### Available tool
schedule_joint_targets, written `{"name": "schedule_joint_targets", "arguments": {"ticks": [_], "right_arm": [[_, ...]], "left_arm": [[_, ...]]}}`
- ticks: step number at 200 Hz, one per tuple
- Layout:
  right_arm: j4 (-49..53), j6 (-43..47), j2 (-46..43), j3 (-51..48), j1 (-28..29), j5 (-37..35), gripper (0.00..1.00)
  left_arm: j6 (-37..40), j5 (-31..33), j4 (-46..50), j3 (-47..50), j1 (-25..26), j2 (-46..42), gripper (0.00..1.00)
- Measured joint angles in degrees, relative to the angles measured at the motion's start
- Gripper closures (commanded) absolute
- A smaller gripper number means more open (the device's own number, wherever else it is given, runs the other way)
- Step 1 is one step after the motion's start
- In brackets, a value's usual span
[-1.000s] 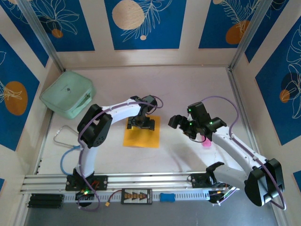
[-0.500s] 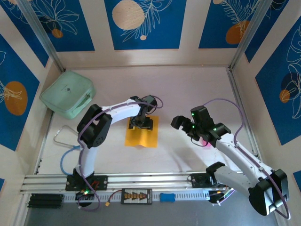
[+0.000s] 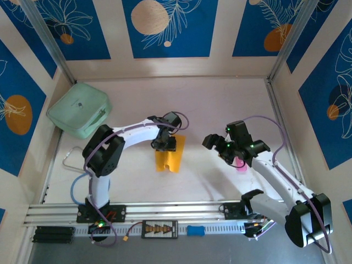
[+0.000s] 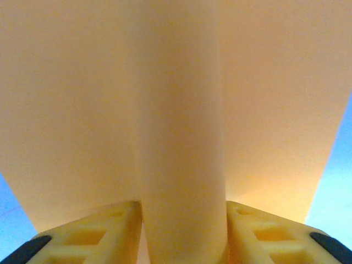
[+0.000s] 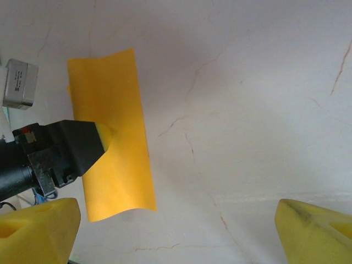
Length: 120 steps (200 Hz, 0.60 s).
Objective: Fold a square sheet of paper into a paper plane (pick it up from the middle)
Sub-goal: First fold the square sheet of paper in half at the center of the table.
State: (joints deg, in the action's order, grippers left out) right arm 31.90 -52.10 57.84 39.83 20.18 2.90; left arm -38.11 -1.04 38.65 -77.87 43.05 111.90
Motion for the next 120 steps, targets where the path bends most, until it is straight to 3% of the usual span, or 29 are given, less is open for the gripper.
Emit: {"name": "schedule_joint_targets", "arguments": {"ticks": [71,120], "right_arm": [[-4.92,0.09,-9.01,-5.27,-2.27,2.1,0.08],[-6.25,2.29,-13.75,-6.23,-3.76,3.23,0.09]], "left_arm": [[-2.69,-10.75,-11.89,3.08,-0.02,-6.19,0.63],[-10.29,-20.76,-26.64,9.46,-0.2,-8.26,0.61]]}}
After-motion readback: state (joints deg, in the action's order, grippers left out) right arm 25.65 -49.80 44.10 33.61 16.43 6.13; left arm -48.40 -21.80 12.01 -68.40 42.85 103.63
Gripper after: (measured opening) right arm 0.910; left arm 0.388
